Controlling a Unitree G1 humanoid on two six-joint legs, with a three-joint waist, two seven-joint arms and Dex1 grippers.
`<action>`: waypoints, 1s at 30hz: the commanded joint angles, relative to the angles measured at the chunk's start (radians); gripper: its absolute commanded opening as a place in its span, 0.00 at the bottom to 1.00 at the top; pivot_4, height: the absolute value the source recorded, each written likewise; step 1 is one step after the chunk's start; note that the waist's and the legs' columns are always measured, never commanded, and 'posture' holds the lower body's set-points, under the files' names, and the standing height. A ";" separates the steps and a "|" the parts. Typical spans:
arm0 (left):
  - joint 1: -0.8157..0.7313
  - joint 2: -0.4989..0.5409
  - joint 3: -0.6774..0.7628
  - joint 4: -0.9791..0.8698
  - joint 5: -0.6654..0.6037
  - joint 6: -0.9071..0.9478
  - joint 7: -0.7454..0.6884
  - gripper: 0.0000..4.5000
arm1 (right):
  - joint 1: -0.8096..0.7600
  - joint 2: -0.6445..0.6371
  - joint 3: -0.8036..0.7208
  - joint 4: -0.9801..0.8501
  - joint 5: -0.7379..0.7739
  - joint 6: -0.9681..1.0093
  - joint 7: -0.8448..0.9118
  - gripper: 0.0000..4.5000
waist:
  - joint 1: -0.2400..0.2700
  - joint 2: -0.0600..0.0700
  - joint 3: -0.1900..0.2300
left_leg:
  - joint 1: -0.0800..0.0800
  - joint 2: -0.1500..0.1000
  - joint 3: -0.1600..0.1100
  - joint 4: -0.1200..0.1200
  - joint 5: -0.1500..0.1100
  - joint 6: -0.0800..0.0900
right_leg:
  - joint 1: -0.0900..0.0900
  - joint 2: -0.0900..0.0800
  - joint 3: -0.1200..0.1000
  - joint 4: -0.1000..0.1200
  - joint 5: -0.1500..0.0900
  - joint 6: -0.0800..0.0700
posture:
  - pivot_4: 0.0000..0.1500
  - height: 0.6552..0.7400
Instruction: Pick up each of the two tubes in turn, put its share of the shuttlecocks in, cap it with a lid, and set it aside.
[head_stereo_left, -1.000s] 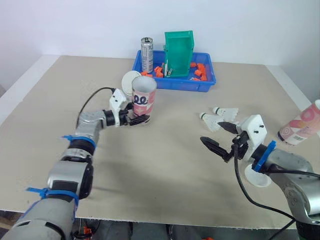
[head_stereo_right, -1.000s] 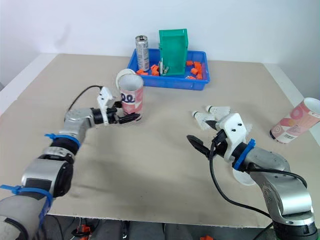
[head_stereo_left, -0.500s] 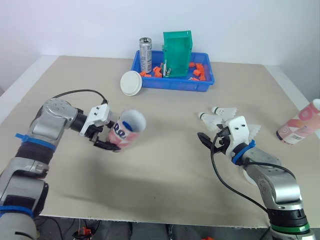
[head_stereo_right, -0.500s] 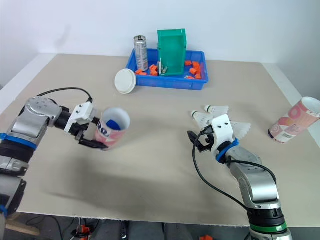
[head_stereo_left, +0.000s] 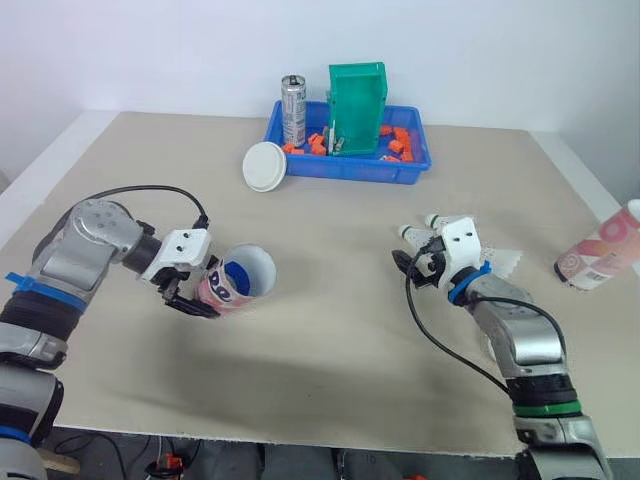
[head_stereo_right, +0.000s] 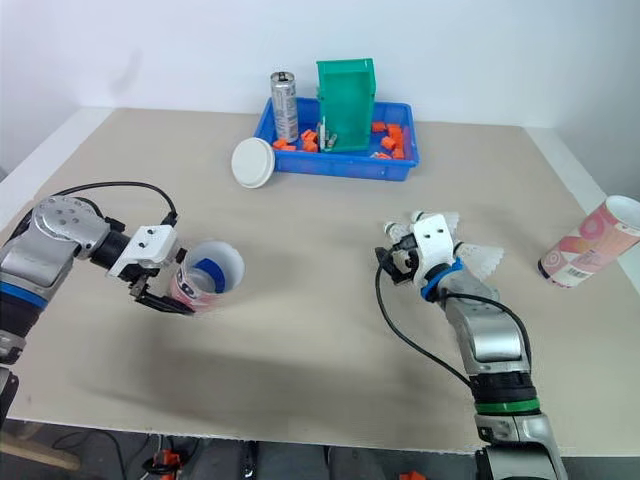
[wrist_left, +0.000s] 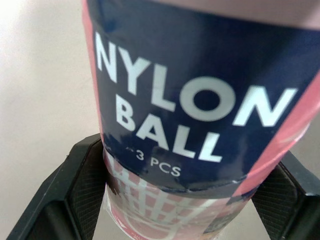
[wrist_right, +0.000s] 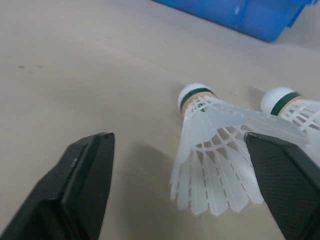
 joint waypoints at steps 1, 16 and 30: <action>0.035 -0.024 0.009 -0.026 0.015 -0.016 -0.011 0.85 | -0.050 0.002 -0.016 0.051 -0.032 -0.047 -0.020 0.64 | 0.000 0.000 0.000 | 0.000 0.000 0.000 0.000 0.000 0.000 | 0.000 0.000 0.000 0.000 0.000 0.000 | 1.00 0.95; 0.076 -0.086 0.048 -0.047 -0.004 0.022 -0.011 0.85 | 0.000 -0.114 0.003 -0.390 0.095 -0.051 0.269 0.01 | 0.001 0.003 -0.002 | 0.000 0.000 0.000 0.000 0.000 0.001 | 0.000 0.000 0.000 0.000 -0.001 0.001 | 1.00 0.95; 0.054 -0.111 0.143 -0.028 -0.055 0.083 0.002 0.85 | 0.067 -0.352 -0.061 -0.655 0.331 -0.013 0.556 0.01 | 0.000 0.002 -0.001 | 0.000 0.001 0.000 0.004 0.000 0.002 | 0.001 0.000 -0.001 0.000 0.000 -0.004 | 1.00 0.95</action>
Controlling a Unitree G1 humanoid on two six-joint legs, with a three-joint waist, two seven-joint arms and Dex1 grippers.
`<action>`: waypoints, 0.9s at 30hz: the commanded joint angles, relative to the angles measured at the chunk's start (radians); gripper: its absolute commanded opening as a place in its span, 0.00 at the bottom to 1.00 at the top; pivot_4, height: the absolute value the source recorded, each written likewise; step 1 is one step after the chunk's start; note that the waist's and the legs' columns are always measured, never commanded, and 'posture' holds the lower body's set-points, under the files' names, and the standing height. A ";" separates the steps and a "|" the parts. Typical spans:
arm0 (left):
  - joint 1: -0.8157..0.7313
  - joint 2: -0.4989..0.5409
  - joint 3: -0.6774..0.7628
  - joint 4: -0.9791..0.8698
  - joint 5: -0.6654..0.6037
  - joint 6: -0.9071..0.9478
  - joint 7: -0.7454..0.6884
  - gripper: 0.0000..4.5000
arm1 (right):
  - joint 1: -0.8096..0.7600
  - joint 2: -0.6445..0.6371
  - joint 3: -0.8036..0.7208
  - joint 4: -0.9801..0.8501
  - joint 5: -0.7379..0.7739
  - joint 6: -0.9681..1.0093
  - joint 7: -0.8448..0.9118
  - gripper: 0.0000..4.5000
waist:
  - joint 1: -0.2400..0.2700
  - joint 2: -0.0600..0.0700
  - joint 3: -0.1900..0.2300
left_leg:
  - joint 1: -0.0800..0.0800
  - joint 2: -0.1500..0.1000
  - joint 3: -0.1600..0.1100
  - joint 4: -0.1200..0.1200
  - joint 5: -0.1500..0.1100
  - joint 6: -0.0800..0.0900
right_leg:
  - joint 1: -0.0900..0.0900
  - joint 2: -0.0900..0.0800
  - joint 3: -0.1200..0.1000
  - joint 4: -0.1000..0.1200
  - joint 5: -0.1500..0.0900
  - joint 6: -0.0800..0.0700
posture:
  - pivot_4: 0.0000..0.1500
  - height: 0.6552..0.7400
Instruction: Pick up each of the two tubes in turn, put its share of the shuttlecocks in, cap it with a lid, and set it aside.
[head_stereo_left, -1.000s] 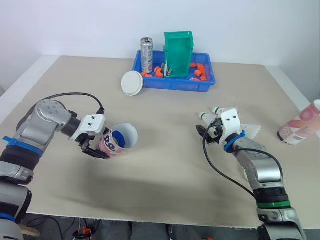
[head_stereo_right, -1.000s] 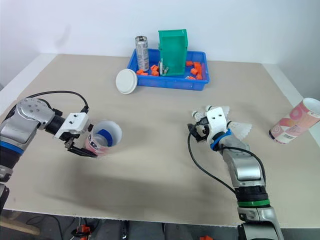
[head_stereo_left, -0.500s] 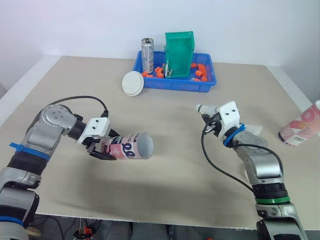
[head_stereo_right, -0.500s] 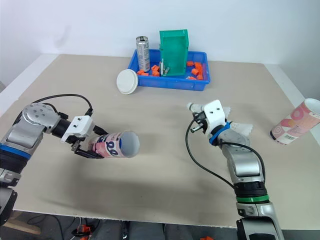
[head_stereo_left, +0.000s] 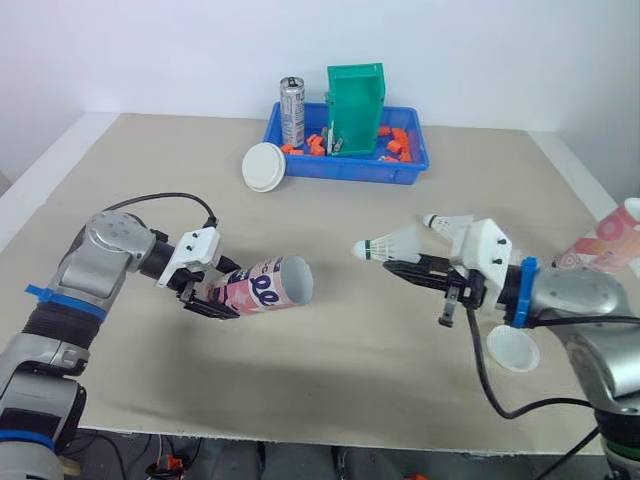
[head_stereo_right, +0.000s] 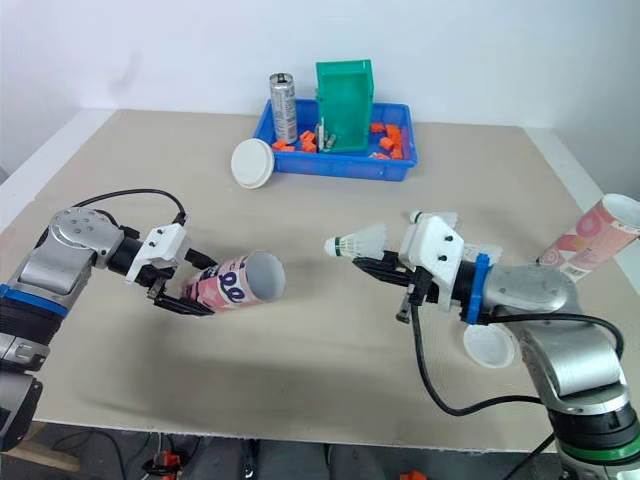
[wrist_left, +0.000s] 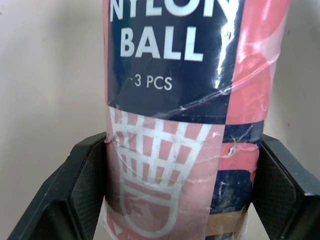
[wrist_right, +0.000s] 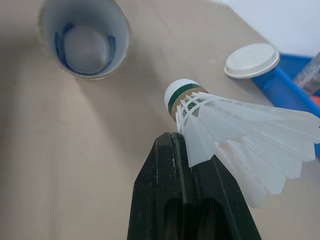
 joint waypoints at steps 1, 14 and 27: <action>0.007 -0.010 0.029 -0.007 -0.008 -0.015 0.006 0.85 | -0.093 0.011 0.018 -0.080 0.068 0.012 0.009 0.01 | -0.001 0.000 0.000 | 0.000 0.000 0.000 0.000 0.000 0.000 | 0.000 0.000 0.000 0.000 0.000 0.000 | 1.00 0.95; 0.006 -0.087 0.021 -0.006 0.007 -0.008 0.033 0.85 | -0.338 0.040 0.346 0.051 -0.103 -0.096 0.180 0.01 | 0.002 -0.001 0.001 | -0.001 0.000 0.001 0.000 0.000 0.000 | -0.001 -0.001 -0.001 0.000 -0.002 0.000 | 1.00 0.95; 0.026 -0.089 0.028 -0.046 0.003 0.021 0.041 0.85 | -0.454 0.105 0.234 0.096 0.080 0.040 0.241 0.70 | 0.003 -0.001 0.001 | -0.002 0.000 -0.001 -0.001 0.000 0.000 | -0.001 -0.001 -0.002 0.000 0.000 0.003 | 1.00 0.95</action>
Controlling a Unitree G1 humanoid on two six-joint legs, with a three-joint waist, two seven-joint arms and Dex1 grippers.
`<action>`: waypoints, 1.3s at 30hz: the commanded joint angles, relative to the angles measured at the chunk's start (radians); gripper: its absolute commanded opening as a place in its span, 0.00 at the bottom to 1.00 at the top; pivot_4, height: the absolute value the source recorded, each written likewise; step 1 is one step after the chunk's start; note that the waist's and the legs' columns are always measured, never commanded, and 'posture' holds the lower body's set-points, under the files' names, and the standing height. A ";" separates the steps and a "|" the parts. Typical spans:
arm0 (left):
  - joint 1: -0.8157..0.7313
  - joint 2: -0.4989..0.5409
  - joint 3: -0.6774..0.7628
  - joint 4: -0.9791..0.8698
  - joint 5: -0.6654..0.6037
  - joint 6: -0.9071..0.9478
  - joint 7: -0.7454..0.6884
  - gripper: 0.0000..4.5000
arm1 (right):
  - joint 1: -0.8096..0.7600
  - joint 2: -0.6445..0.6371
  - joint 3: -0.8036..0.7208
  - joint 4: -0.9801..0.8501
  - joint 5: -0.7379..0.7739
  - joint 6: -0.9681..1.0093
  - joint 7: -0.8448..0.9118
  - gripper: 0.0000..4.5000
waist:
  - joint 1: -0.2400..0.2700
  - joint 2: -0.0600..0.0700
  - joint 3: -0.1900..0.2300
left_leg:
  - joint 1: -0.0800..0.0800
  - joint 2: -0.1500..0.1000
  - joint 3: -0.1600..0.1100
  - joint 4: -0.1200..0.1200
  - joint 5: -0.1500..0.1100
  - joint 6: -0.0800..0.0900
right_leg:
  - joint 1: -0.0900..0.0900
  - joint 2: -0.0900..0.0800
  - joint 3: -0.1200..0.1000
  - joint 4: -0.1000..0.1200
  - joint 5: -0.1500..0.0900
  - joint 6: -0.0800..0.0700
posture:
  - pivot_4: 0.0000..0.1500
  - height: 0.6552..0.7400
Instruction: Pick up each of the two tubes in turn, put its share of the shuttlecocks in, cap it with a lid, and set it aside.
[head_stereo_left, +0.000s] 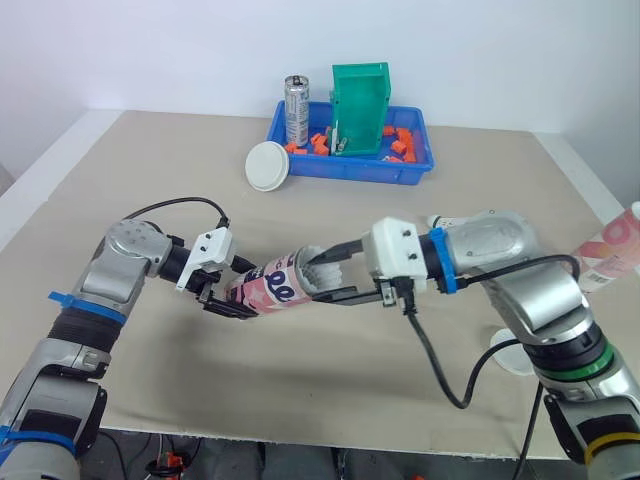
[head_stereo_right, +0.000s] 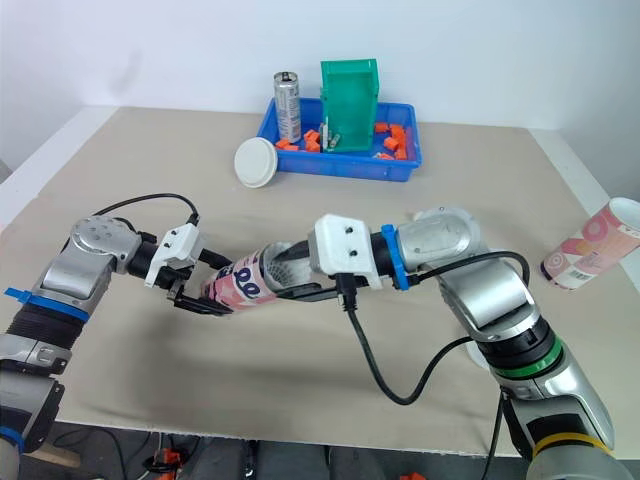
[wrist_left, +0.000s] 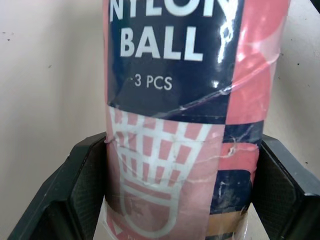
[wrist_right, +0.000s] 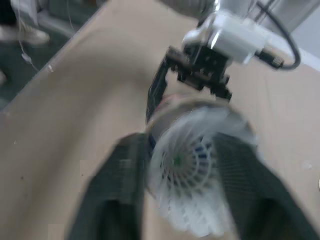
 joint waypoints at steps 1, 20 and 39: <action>0.010 0.007 0.015 -0.041 -0.005 0.013 0.008 0.85 | 0.007 -0.031 -0.147 -0.060 0.130 0.075 -0.010 0.70 | 0.000 0.000 0.000 | 0.000 0.000 0.000 0.000 0.000 0.000 | 0.000 0.000 0.000 0.000 0.000 0.000 | 1.00 0.95; 0.067 0.022 0.042 -0.130 -0.031 0.075 0.033 0.85 | 0.608 -0.178 -0.768 0.373 -0.037 -0.014 -0.299 0.70 | -0.006 0.001 -0.001 | 0.002 -0.001 -0.003 0.000 0.000 0.000 | 0.002 0.000 -0.003 0.000 0.000 0.000 | 1.00 0.95; 0.073 0.033 0.051 -0.150 -0.033 0.088 0.046 0.85 | 0.451 -0.124 -0.573 0.623 -0.089 -0.059 -0.319 0.70 | -0.004 0.001 -0.001 | 0.002 -0.001 0.000 0.000 0.002 0.003 | 0.002 0.000 0.001 0.000 0.001 -0.002 | 1.00 0.95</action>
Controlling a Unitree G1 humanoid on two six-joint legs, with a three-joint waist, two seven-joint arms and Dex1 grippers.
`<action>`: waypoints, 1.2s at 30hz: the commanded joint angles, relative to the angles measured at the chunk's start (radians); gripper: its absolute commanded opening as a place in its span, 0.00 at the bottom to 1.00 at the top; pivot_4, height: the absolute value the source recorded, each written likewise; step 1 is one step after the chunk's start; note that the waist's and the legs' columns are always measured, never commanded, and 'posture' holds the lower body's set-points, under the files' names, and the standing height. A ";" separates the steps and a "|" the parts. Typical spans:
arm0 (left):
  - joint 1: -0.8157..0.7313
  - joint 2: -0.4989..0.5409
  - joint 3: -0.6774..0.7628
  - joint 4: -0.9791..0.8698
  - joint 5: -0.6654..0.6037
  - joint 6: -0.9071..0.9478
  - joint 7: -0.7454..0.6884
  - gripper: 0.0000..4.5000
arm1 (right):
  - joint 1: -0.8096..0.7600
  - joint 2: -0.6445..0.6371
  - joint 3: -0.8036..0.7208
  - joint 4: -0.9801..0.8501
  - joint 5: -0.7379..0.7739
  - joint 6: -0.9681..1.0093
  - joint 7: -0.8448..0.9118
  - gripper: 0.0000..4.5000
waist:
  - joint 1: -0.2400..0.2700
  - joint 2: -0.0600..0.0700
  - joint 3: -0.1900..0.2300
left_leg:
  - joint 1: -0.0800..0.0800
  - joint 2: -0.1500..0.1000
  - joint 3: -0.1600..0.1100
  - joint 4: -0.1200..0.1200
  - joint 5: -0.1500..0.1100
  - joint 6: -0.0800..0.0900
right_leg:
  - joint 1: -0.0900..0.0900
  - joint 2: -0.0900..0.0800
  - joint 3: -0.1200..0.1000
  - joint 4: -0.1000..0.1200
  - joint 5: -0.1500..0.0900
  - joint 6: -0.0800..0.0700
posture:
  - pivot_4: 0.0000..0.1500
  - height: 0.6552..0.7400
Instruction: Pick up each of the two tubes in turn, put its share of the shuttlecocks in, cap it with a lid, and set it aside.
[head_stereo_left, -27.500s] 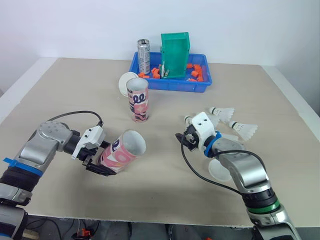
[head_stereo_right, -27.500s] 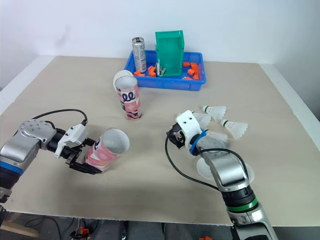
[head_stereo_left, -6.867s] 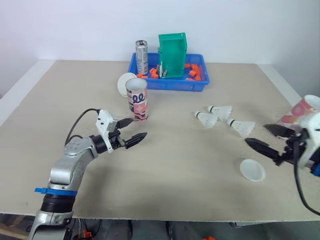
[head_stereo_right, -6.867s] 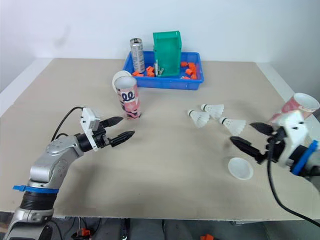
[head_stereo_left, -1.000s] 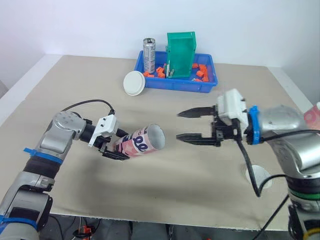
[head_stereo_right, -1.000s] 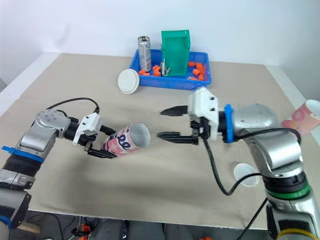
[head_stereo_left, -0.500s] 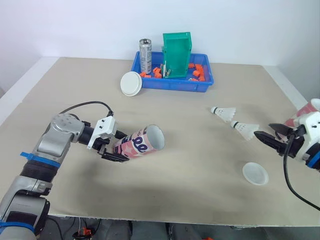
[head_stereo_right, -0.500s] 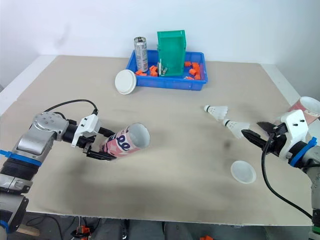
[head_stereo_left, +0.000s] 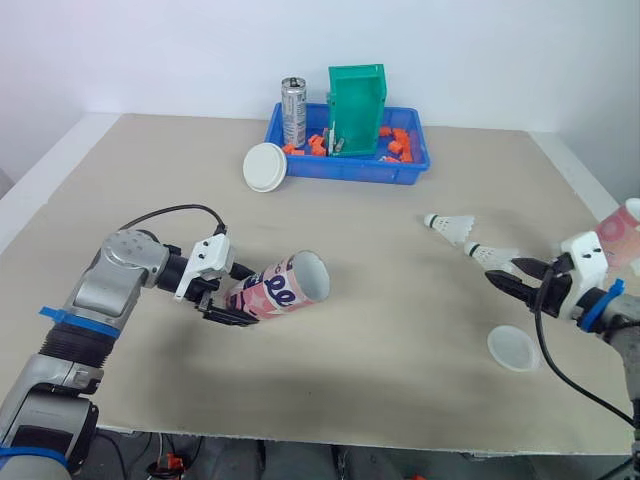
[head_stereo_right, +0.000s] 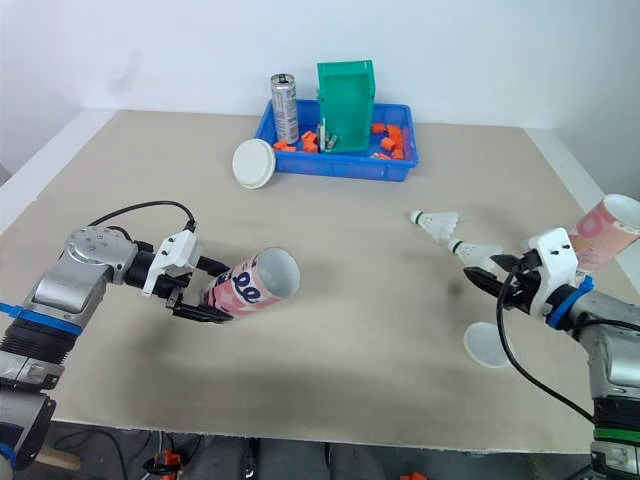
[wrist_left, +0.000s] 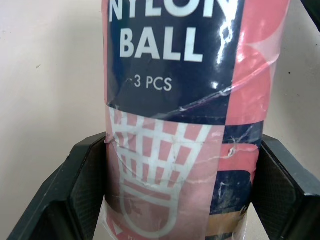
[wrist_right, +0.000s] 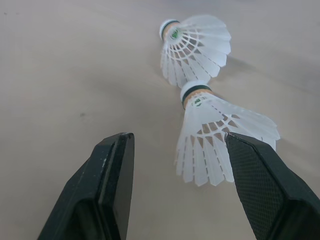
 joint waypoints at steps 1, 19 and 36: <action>-0.011 0.013 0.023 -0.027 -0.013 0.005 0.006 0.85 | -0.051 0.012 0.025 0.035 -0.016 -0.026 -0.013 0.70 | 0.000 0.000 0.000 | 0.000 0.000 0.000 0.000 0.000 0.000 | 0.000 0.000 0.000 0.000 0.000 0.000 | 1.00 0.95; -0.010 0.021 0.026 -0.037 -0.015 0.011 0.009 0.85 | -0.020 -0.058 -0.074 -0.187 0.048 0.009 -0.016 0.00 | 0.001 0.003 0.001 | 0.000 -0.001 0.000 -0.001 0.000 0.000 | -0.001 0.000 0.001 0.000 0.001 0.004 | 1.00 0.95; -0.010 0.024 0.025 -0.040 -0.018 0.010 0.013 0.85 | -0.263 -0.089 0.350 -0.713 0.110 -0.028 0.254 0.00 | 0.005 0.002 0.001 | -0.003 0.000 0.001 0.000 0.000 0.000 | -0.002 -0.002 0.000 -0.001 -0.001 0.000 | 1.00 0.95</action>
